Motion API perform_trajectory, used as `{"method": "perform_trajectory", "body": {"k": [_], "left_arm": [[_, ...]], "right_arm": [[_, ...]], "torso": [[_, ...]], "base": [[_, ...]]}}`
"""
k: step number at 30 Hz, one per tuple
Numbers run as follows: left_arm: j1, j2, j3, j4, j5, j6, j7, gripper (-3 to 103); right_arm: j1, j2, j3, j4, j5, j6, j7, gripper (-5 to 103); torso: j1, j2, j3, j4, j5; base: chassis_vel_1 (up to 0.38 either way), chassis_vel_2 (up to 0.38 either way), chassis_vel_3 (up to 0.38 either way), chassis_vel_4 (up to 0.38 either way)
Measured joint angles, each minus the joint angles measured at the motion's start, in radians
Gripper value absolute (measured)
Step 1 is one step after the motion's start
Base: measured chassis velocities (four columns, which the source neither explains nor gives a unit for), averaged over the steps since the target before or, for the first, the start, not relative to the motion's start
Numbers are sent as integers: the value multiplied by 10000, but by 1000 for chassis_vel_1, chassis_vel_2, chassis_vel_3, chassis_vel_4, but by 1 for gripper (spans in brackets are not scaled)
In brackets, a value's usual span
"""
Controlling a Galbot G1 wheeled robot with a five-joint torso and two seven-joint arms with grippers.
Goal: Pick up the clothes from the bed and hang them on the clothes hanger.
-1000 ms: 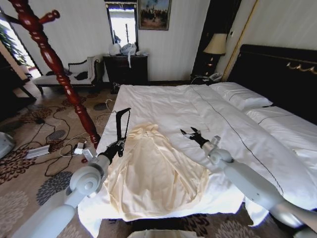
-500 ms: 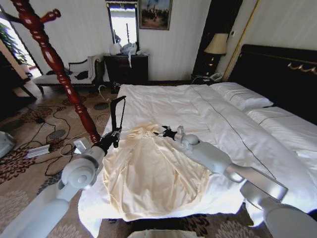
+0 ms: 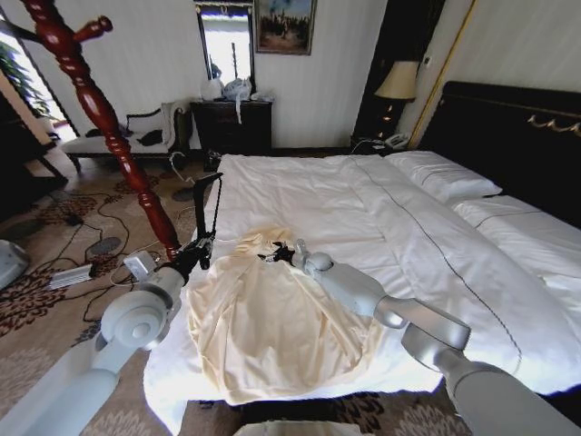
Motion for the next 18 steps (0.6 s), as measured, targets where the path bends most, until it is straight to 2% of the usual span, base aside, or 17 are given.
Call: {"method": "perform_trajectory", "body": {"k": [3,10,11,13,17,18], "left_arm": [[-6,-41,24,-58,-113,37,-105,20],[44,-71,29,-141,-209,84,-203,20],[86,-85,14,-157,-210,87,-210,20],[122,-99,-7,-181,-211,90,-218,20],[259,-133,-85,-286,-233,100,-244,20],[259,-133,-85,-286,-233,100,-244,20]], "right_arm": [[13,-31,31,47,310,-253,418,100],[15,142,70,-165,530,-377,556,101],[51,203,81,-314,493,-377,537,91],[73,238,88,-422,443,-377,482,91],[54,282,92,-850,27,-304,301,70],[54,282,92,-850,27,-304,301,70]], "torso": [[1,0,1,3,0],[0,0,0,5,2],[0,0,1,6,2],[0,0,0,6,1],[0,1,0,2,1],[0,1,0,2,1]], "base": [[0,0,0,0],[0,0,0,0],[0,0,0,0],[0,0,0,0],[0,0,0,0],[0,0,0,0]]}}
